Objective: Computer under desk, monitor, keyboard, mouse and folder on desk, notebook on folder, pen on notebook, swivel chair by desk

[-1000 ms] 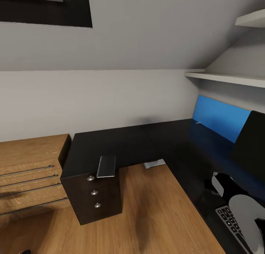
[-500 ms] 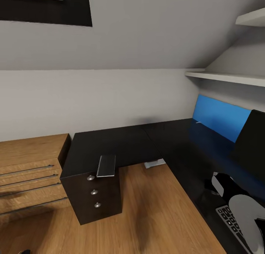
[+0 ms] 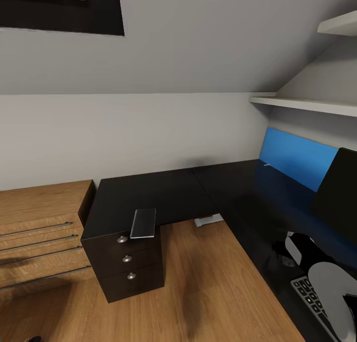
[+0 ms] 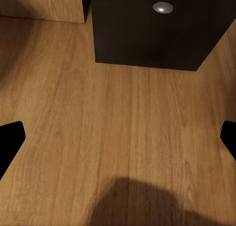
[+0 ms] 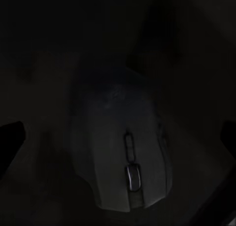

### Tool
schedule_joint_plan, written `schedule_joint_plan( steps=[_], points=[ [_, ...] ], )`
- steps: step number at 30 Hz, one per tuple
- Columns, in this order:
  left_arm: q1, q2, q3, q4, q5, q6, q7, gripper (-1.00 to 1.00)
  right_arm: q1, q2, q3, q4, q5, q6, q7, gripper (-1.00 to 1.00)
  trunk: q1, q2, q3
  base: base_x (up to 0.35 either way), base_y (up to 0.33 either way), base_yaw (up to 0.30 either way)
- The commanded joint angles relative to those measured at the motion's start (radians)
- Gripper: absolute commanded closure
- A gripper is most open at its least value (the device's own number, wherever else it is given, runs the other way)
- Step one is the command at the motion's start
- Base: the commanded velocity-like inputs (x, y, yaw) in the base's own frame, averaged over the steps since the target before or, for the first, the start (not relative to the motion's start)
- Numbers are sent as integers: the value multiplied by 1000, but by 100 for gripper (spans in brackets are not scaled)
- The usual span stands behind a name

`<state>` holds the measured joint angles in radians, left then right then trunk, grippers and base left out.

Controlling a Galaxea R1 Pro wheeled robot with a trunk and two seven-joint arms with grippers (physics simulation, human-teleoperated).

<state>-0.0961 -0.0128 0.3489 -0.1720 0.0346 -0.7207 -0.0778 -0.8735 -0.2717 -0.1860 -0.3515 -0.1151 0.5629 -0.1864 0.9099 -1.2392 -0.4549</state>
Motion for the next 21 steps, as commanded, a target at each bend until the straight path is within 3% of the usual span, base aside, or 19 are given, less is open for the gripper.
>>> schedule_joint_plan(
  steps=[1,16,21],
  points=[
    [-1,0,5,0,4,-2,-8,-100,-1,0,-1,-2,-11,3,-7,-100,0,-1,-1,0,0,0],
    [0,0,4,0,4,0,-10,-100,-1,11,-8,-99,-22,-7,-13,-100,0,-1,-1,0,0,1],
    [-1,0,4,0,4,0,-10,-100,0,15,-9,-109,-24,-12,-14,-100,0,-1,-1,0,0,125]
  ],
)
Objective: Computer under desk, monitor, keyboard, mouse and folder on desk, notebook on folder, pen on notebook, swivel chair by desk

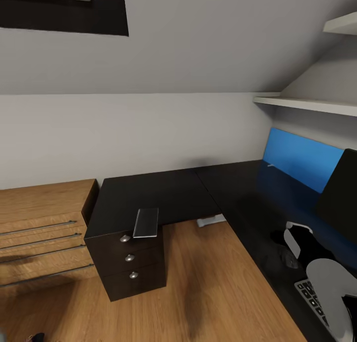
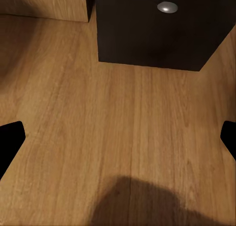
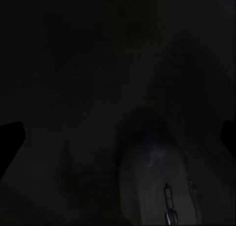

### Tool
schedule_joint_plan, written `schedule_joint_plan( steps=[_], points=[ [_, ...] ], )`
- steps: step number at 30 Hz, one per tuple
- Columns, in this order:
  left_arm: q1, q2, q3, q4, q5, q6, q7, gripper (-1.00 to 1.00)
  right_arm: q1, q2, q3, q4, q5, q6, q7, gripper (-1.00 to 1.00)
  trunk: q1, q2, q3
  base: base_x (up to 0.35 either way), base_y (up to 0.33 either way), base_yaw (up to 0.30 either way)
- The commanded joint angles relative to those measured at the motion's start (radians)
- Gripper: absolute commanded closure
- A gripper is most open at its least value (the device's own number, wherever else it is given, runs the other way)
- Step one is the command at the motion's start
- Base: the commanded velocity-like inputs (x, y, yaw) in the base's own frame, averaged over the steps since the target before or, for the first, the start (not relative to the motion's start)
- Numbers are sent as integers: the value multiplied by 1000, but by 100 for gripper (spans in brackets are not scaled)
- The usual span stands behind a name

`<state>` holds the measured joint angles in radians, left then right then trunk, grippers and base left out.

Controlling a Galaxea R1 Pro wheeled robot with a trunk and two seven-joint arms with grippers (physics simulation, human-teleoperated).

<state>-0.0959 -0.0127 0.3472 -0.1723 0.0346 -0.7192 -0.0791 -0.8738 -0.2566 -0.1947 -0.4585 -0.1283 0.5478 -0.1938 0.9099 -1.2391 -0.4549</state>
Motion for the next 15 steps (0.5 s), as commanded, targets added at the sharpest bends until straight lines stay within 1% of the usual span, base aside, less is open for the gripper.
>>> schedule_joint_plan(
  steps=[1,5,7,9,11,12,13,14,15],
  points=[
    [-1,-1,6,1,4,-2,-8,-100,0,0,0,-2,-11,1,-7,-100,0,-1,-1,0,0,201],
    [-1,-1,6,1,3,-2,-8,-100,0,2,0,-2,-11,-27,-7,-100,0,-1,-1,0,0,233],
    [-1,-1,6,1,3,-2,-9,-100,0,7,1,0,-10,-42,-7,-100,0,-1,-1,0,0,248],
    [0,-1,5,1,3,-2,-9,-100,0,29,1,0,-6,-53,-8,-100,0,-1,-1,0,0,251],
    [-1,-1,5,1,3,-2,-9,-100,0,65,3,0,4,-71,-9,-100,0,-1,-1,0,0,253],
    [-1,-1,4,1,2,-2,-9,-100,0,73,3,0,8,-77,-9,-100,0,-1,-1,0,0,254],
    [-1,-1,4,1,2,-2,-9,-100,0,86,4,1,20,-92,-9,-100,0,-1,-1,0,0,255],
    [-1,-1,4,1,2,-2,-9,-100,0,92,4,1,27,-99,-9,-100,0,-1,-1,0,0,255],
    [-1,-1,4,1,2,-2,-10,-100,0,102,4,2,43,-114,-9,-100,0,-1,-1,0,0,255]
  ],
)
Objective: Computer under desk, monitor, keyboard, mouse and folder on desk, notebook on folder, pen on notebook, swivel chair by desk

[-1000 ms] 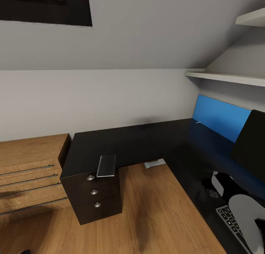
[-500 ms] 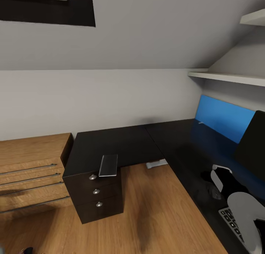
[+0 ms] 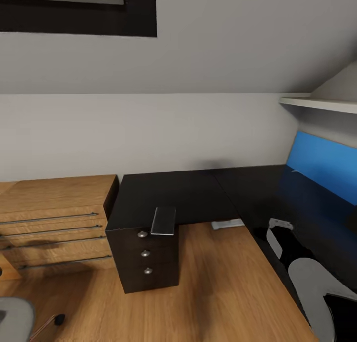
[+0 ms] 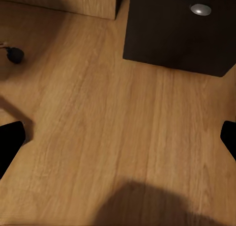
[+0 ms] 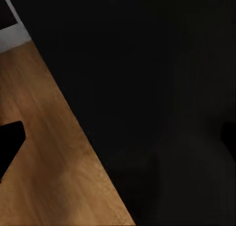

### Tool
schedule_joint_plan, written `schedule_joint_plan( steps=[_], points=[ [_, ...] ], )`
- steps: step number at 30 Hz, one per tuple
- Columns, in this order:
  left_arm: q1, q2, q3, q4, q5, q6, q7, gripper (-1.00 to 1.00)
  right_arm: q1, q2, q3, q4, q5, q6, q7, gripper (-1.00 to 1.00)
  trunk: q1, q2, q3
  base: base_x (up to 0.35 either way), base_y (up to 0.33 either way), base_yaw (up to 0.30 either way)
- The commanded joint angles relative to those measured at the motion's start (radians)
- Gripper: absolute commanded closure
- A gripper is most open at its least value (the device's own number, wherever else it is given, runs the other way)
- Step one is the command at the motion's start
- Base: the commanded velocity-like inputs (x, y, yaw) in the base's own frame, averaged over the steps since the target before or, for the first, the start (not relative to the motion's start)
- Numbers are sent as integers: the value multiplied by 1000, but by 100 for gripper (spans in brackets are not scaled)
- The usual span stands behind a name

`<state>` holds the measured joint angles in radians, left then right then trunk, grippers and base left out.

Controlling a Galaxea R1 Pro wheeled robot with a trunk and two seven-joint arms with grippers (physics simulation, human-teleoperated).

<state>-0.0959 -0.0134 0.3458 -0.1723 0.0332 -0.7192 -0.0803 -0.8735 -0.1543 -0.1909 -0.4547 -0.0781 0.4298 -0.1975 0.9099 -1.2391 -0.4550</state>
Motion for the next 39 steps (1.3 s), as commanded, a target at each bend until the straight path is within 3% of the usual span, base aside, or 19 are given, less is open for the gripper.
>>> schedule_joint_plan(
  steps=[1,6,14,21,28,35,39],
  points=[
    [-1,0,6,1,4,-2,-8,-100,0,5,0,-2,1,-3,-5,-100,0,-1,-1,0,0,255],
    [-1,0,6,1,3,-2,-10,-100,0,39,0,9,34,-57,-5,-100,0,-1,-1,0,0,255],
    [-1,0,6,1,3,-2,-8,-100,0,85,0,81,40,-172,3,-100,0,-1,-2,0,0,255],
    [-1,0,7,1,4,-1,-6,-100,0,94,0,142,34,-315,23,-100,0,-1,-6,0,0,254],
    [-1,0,7,1,5,0,-4,-100,0,104,-1,213,34,-425,100,-100,0,-1,-10,0,0,231],
    [-1,-5,8,-6,4,3,-2,-100,0,98,-2,273,36,-501,144,-100,27,-50,-33,0,0,48],
    [-1,-23,6,-44,4,19,-3,-100,0,97,-2,309,37,-554,166,-100,42,-78,-46,0,0,7]
  ],
)
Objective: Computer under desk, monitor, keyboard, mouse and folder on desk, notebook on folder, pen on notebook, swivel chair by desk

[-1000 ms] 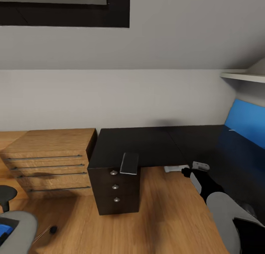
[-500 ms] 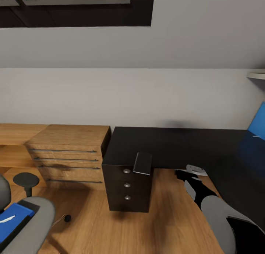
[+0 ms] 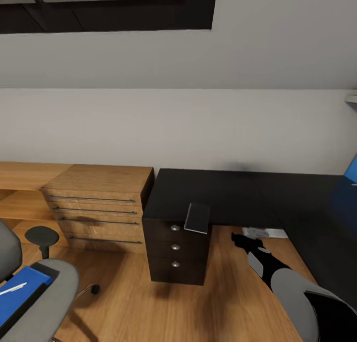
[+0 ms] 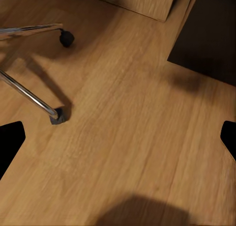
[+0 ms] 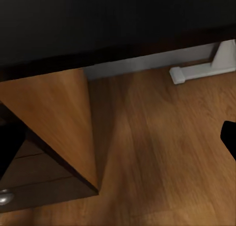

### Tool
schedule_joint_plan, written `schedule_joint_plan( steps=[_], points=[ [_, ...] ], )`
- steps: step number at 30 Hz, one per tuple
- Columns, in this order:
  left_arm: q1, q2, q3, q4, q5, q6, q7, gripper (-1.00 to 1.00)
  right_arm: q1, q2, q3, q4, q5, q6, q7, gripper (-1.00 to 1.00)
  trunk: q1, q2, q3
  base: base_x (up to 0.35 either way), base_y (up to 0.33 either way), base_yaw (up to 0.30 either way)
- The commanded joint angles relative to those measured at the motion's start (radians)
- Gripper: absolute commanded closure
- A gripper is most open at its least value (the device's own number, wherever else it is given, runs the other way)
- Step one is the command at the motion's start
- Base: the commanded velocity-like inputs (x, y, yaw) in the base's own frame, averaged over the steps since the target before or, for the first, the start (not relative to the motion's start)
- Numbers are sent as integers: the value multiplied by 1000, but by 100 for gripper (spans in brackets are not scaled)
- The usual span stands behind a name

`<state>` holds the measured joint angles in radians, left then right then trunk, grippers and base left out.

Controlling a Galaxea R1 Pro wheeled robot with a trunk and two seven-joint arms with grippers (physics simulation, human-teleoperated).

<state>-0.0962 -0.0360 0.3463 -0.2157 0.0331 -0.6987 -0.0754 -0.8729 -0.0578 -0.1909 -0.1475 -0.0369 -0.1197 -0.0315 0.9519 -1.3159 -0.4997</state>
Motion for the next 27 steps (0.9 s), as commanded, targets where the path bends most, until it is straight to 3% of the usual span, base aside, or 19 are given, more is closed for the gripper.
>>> schedule_joint_plan(
  steps=[1,7,19,24,27],
  points=[
    [0,-4,6,-29,4,27,-8,-100,-1,0,-2,7,-4,-12,7,-100,0,-1,-1,0,0,2],
    [0,-10,8,-100,4,159,-8,-100,0,-3,-2,19,-6,-30,39,-100,0,-1,-1,0,0,1],
    [0,-11,8,-115,3,193,-15,-100,8,-6,-3,38,-12,-36,69,-100,0,-1,-1,0,0,0],
    [0,-10,9,-110,4,194,-15,-100,9,-6,-25,42,-16,-21,182,-100,0,-1,-1,0,0,0],
    [0,-10,9,-105,4,194,-15,-100,9,-6,-78,39,-46,17,261,-100,0,-1,-1,0,0,0]
  ],
)
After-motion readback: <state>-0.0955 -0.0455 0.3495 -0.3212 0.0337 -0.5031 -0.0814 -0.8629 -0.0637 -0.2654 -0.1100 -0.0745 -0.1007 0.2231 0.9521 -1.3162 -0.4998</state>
